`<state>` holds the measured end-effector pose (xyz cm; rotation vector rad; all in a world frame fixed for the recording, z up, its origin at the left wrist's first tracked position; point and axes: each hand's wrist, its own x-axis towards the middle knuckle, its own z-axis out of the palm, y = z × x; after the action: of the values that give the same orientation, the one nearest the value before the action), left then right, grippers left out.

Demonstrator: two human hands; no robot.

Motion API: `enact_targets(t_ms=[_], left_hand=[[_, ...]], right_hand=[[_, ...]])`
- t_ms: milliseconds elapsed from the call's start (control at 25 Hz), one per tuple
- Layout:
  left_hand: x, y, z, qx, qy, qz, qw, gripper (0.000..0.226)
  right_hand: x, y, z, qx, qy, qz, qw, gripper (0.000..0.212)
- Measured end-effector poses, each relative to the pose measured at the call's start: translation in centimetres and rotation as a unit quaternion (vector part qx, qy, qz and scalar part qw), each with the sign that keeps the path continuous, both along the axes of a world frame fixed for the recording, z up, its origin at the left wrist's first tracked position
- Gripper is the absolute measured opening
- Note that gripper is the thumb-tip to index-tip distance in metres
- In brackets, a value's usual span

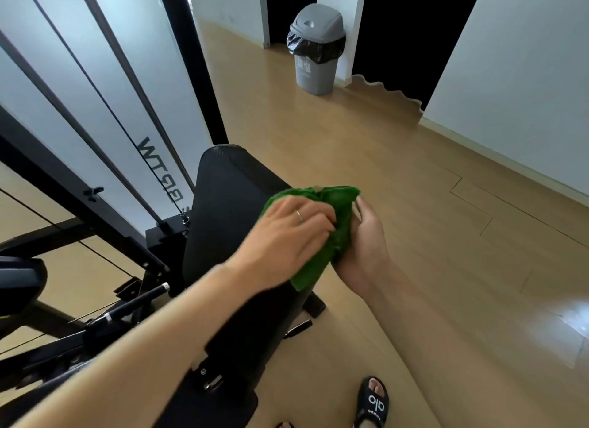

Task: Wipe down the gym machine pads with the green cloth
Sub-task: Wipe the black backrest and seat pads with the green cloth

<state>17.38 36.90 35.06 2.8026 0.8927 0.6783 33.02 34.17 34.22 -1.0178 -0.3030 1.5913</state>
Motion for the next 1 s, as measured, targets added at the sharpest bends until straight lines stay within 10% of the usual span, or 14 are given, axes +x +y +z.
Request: enact_targets(t_ms=[280, 560, 840, 1000], left_hand=[[-2.5, 6.7, 0.5, -0.053, -0.082, 0.227, 0.969, 0.031], [-1.8, -1.2, -0.7, -0.022, -0.069, 0.067, 0.995, 0.031], [-7.2, 10.8, -1.1, -0.032, -0.132, 0.226, 0.965, 0.033], [-5.2, 11.3, -1.2, -0.111, -0.295, 0.32, 0.894, 0.027]], right_hand=[[-0.6, -0.1, -0.2, -0.014, -0.097, 0.049, 0.994, 0.057], [-1.3, -0.1, 2.2, 0.016, -0.181, 0.084, 0.98, 0.065], [-5.0, 4.5, 4.9, 0.095, -0.629, 0.262, 0.726, 0.06], [-4.3, 5.2, 4.4, 0.042, -0.589, 0.294, 0.752, 0.056]])
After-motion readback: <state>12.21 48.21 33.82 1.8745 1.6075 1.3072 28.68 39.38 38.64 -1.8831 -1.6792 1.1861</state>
